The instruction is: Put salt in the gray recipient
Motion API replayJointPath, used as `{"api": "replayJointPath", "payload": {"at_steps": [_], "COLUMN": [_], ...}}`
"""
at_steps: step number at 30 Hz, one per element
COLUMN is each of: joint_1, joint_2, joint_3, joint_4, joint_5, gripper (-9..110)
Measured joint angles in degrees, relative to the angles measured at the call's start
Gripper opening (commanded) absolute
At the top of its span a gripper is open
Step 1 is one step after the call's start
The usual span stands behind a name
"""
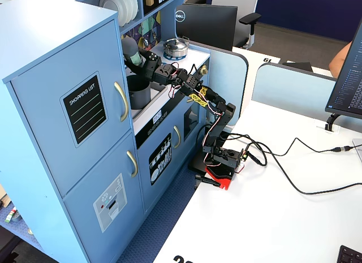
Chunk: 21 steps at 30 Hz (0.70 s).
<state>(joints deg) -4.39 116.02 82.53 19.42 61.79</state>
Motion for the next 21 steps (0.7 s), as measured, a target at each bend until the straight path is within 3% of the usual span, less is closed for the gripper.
{"api": "replayJointPath", "payload": {"at_steps": [21], "joint_1": [3.96], "joint_2": [4.83], "joint_3": [15.03], "joint_4": [-1.05], "joint_5": [-1.05], "gripper": [0]}}
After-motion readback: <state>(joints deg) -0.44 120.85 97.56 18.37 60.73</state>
